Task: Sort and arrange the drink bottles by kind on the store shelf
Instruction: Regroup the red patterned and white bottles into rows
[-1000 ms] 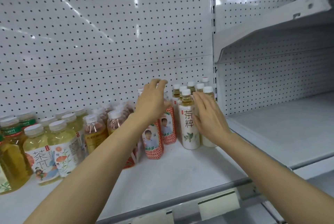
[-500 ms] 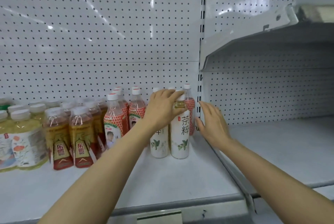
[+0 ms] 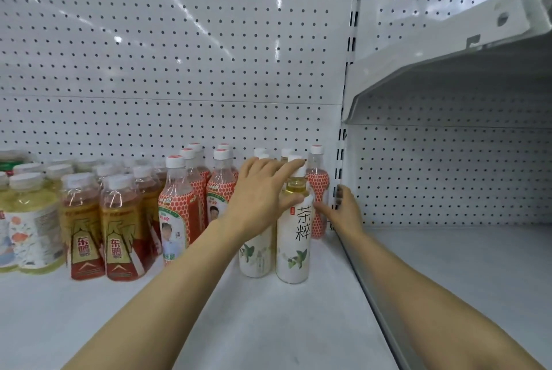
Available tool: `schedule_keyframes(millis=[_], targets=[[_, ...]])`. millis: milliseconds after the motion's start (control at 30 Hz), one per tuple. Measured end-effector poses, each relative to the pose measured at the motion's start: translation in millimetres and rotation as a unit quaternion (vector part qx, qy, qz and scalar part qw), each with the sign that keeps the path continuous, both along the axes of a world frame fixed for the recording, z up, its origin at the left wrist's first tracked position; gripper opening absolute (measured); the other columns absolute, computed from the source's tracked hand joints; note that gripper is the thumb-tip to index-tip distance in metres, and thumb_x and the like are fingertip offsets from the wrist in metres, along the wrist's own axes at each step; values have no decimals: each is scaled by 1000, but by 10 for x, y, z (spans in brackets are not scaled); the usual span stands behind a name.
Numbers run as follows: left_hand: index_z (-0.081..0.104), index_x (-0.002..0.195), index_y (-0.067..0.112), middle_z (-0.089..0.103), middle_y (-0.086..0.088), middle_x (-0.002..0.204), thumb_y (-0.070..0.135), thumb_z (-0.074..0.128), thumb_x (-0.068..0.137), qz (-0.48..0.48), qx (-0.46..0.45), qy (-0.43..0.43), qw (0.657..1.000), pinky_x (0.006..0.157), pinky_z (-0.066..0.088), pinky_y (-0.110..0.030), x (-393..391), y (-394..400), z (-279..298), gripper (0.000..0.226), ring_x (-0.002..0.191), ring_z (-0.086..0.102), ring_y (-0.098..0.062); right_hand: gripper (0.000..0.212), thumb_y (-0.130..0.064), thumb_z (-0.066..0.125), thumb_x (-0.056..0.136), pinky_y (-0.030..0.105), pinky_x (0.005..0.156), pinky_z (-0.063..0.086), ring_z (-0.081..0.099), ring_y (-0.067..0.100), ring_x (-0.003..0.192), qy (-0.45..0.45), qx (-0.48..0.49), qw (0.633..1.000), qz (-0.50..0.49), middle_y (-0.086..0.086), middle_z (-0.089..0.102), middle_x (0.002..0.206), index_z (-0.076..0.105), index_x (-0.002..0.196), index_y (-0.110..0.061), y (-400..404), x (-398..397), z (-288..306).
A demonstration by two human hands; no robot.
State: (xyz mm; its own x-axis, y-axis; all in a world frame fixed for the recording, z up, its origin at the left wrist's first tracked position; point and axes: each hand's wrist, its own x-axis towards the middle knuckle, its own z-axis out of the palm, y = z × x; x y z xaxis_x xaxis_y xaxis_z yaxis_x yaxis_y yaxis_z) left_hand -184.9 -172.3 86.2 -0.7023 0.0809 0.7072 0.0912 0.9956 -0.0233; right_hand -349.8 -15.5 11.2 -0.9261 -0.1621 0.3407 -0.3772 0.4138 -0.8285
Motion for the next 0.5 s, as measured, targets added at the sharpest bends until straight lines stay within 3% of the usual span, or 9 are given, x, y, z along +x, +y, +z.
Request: schedule_keyframes(millis=[67, 133, 233, 300, 400, 500], targets=[[35, 150, 34, 55, 5, 137, 61, 49, 92, -7, 0, 1, 1000, 114, 16, -36, 7, -2, -13, 65, 132, 42, -18, 102, -57, 74, 58, 44, 99, 48, 53, 27, 121, -13, -26, 999, 18, 10, 47, 141, 37, 143, -12, -51, -3, 8], [37, 149, 33, 58, 5, 134, 65, 41, 89, -11, 0, 7, 1000, 113, 15, -35, 9, -9, -27, 67, 130, 44, -19, 87, -44, 77, 63, 34, 94, 48, 55, 23, 115, -14, -56, 998, 31, 9, 44, 137, 42, 136, -11, -106, 31, 23], [38, 148, 34, 59, 6, 132, 69, 28, 85, -5, -6, 8, 1000, 112, 12, -34, 5, -19, -31, 72, 129, 44, -18, 74, -26, 80, 71, 36, 101, 40, 41, 15, 117, -17, -81, 996, 46, 3, 29, 133, 41, 133, -15, -193, 47, -3], [36, 149, 35, 59, 6, 133, 69, 26, 85, -4, -6, 8, 1000, 113, 10, -34, 4, -15, -38, 73, 130, 44, -18, 82, -36, 84, 61, 39, 103, 42, 41, 14, 119, -24, -104, 993, 51, -5, 26, 130, 41, 129, -23, -253, -3, -62], [32, 150, 36, 57, 7, 136, 68, 30, 87, -2, -1, -3, 1000, 114, 8, -34, 29, 2, -18, 71, 131, 41, -16, 82, -64, 81, 36, 46, 85, 56, 62, 20, 104, -54, -155, 984, 65, -7, 51, 120, 47, 107, -38, -312, -190, -205], [28, 151, 37, 54, 7, 137, 63, 41, 92, -1, -2, -20, 1000, 116, 11, -36, 35, -3, -3, 66, 133, 38, -15, 75, -57, 80, 42, 43, 80, 58, 68, 17, 93, -68, -182, 980, 47, -7, 67, 105, 52, 108, -36, -278, 98, -68]])
